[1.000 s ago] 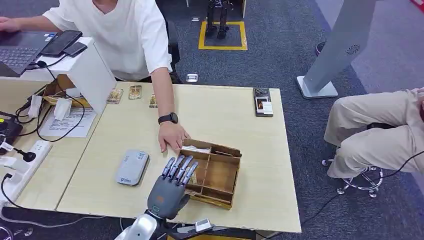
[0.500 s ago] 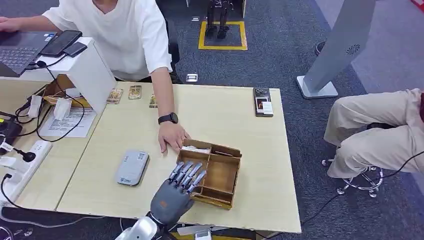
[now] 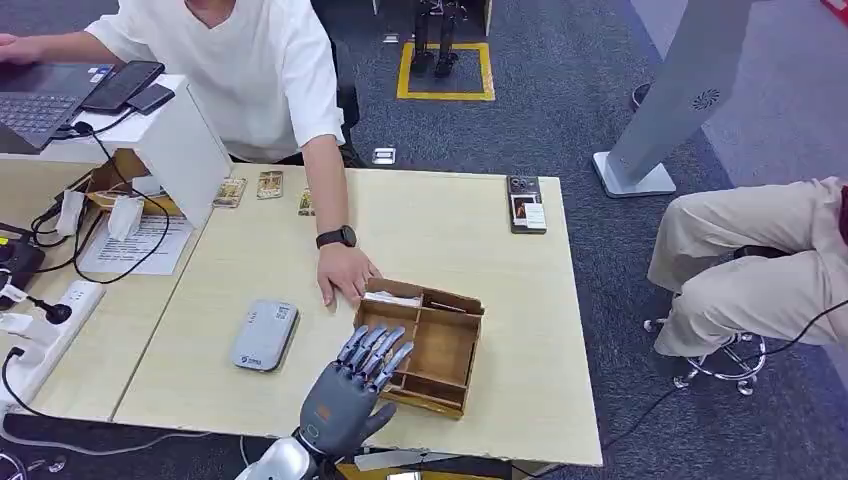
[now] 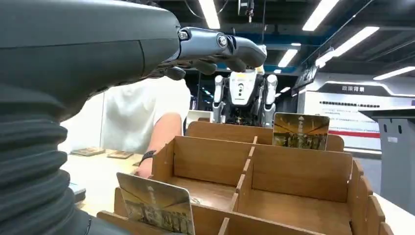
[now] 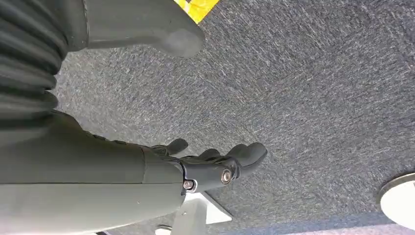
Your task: Pass the card to the sensor for recognition and then transmit it.
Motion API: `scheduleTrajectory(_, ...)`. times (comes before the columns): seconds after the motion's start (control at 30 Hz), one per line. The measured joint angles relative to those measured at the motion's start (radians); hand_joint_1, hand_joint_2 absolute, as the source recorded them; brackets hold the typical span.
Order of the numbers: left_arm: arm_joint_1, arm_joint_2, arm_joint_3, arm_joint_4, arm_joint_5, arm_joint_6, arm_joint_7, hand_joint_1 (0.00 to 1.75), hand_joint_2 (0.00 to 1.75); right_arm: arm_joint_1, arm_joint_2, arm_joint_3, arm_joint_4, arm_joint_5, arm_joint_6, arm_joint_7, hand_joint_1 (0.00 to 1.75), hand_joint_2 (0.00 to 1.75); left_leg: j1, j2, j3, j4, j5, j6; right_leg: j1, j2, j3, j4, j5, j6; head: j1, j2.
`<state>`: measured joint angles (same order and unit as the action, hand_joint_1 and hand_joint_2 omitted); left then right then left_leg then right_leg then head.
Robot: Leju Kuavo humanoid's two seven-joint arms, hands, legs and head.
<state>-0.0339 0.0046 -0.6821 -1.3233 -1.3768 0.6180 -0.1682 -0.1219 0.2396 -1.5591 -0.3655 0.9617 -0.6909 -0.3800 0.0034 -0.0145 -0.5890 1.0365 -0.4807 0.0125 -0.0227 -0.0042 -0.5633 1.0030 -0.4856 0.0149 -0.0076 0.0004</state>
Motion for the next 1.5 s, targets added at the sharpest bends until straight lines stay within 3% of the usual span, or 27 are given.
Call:
scheduleTrajectory(0.37,0.003,0.0,0.0,-0.008,0.001,-0.001,-0.005,0.0,1.75,0.0,0.0,0.0,0.0,0.0,0.0,-0.002,0.0,1.75,0.0,0.0,0.0,0.0,0.0,0.0,0.0,0.0,0.0,0.0,0.0,0.0,0.0,0.0)
scheduleTrajectory(0.53,0.003,-0.006,0.0,-0.008,-0.016,-0.008,-0.006,0.66,1.75,0.0,0.0,0.0,0.0,0.002,0.0,-0.009,0.0,1.75,0.0,0.0,0.0,0.0,0.0,0.0,0.0,0.0,0.0,0.0,0.0,0.0,0.0,0.0)
scheduleTrajectory(0.63,0.003,-0.008,0.0,-0.008,-0.022,-0.009,-0.003,0.33,1.75,0.0,0.0,0.0,0.0,0.005,0.0,-0.01,0.0,1.75,0.0,0.0,0.0,0.0,0.0,0.0,0.0,0.0,0.0,0.0,0.0,0.0,0.0,0.0)
scheduleTrajectory(0.8,0.002,-0.014,0.0,-0.003,-0.046,-0.015,0.013,0.35,1.75,0.0,0.0,0.0,0.0,0.01,0.0,-0.01,0.0,1.75,0.0,0.0,0.0,0.0,0.0,0.0,0.0,0.0,0.0,0.0,0.0,0.0,0.0,0.0)
scheduleTrajectory(0.83,0.002,-0.014,0.0,-0.002,-0.049,-0.018,0.015,0.56,1.75,0.0,0.0,0.0,0.0,0.011,0.0,-0.01,0.0,1.75,0.0,0.0,0.0,0.0,0.0,0.0,0.0,0.0,0.0,0.0,0.0,0.0,0.0,0.0)
scheduleTrajectory(0.9,0.001,-0.015,0.001,0.007,-0.062,-0.018,0.024,0.56,1.75,0.0,0.0,0.0,0.0,0.012,0.0,-0.01,0.0,1.75,0.0,0.0,0.0,0.0,0.0,0.0,0.0,0.0,0.0,0.0,0.0,0.0,0.0,0.0)
scheduleTrajectory(1.0,0.0,-0.021,0.002,0.021,-0.08,-0.018,0.038,0.38,1.75,0.0,0.0,0.0,0.0,0.014,0.0,-0.009,0.0,1.75,0.0,0.0,0.0,0.0,0.0,0.0,0.0,0.0,0.0,0.0,0.0,0.0,0.0,0.0)
scheduleTrajectory(1.2,-0.004,-0.024,0.007,0.044,-0.105,-0.015,0.064,0.19,1.75,0.0,0.0,0.0,0.001,0.023,0.0,-0.009,0.0,1.75,0.0,0.0,0.0,0.0,0.0,0.0,0.0,0.0,0.0,0.0,0.0,0.0,0.0,0.0)
scheduleTrajectory(1.5,-0.008,-0.031,0.014,0.076,-0.13,-0.015,0.08,0.12,1.75,0.0,0.0,0.0,0.003,0.023,0.0,-0.008,0.0,1.75,0.0,0.0,0.0,0.0,0.0,0.0,0.0,0.0,0.0,0.0,0.0,0.0,0.0,0.0)
